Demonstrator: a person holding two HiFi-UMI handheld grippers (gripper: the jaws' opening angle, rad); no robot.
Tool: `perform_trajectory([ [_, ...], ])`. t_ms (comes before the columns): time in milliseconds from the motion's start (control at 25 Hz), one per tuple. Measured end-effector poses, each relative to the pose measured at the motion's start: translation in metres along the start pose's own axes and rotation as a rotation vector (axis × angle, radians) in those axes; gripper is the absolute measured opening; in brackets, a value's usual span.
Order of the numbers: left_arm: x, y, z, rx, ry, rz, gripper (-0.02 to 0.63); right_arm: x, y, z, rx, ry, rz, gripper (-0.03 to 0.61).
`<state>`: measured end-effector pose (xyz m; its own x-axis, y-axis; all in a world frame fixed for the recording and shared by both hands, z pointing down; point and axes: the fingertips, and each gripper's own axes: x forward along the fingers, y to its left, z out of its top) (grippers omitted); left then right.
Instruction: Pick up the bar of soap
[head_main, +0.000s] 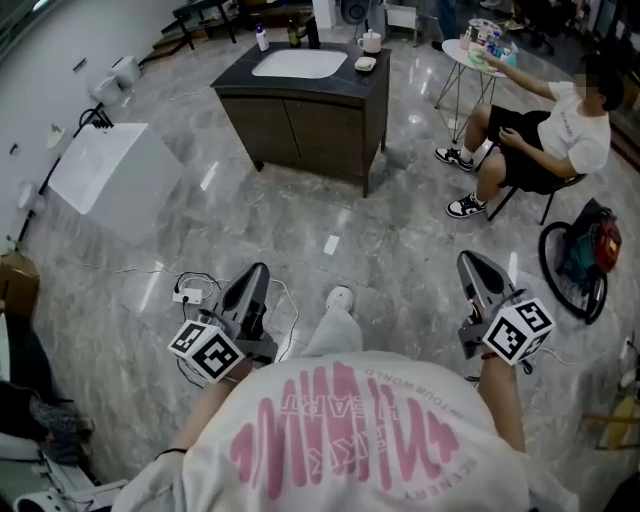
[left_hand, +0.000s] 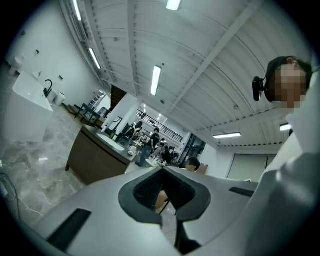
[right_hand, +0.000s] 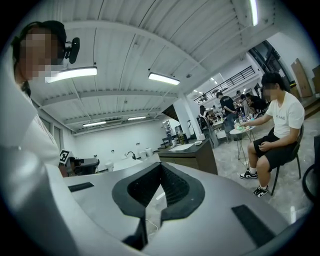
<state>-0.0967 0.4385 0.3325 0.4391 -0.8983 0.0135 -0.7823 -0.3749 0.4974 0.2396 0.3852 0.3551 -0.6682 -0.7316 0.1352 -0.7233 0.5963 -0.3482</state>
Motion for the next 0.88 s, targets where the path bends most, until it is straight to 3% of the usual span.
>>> perform_trajectory([
  [160, 0.039, 0.005, 0.005, 0.052, 0.022, -0.048, 0.009, 0.004, -0.029, -0.014, 0.095, 0.005, -0.066, 0.011],
  [280, 0.064, 0.025, 0.003, 0.038, 0.045, -0.051, 0.01, 0.015, -0.049, -0.006, 0.18, -0.019, -0.123, 0.011],
  [400, 0.093, 0.054, 0.011, 0.004, 0.055, -0.045, 0.009, 0.046, -0.068, 0.006, 0.225, -0.068, -0.118, 0.011],
  [560, 0.128, 0.089, 0.027, -0.002, 0.076, -0.045, 0.009, 0.1, -0.084, 0.025, 0.241, -0.087, -0.115, 0.011],
  [760, 0.171, 0.129, 0.058, -0.017, 0.067, -0.043, 0.009, 0.165, -0.095, 0.044, 0.19, -0.052, -0.114, 0.011],
  [880, 0.2, 0.151, 0.077, -0.003, 0.07, -0.061, 0.009, 0.198, -0.108, 0.056, 0.223, -0.067, -0.126, 0.011],
])
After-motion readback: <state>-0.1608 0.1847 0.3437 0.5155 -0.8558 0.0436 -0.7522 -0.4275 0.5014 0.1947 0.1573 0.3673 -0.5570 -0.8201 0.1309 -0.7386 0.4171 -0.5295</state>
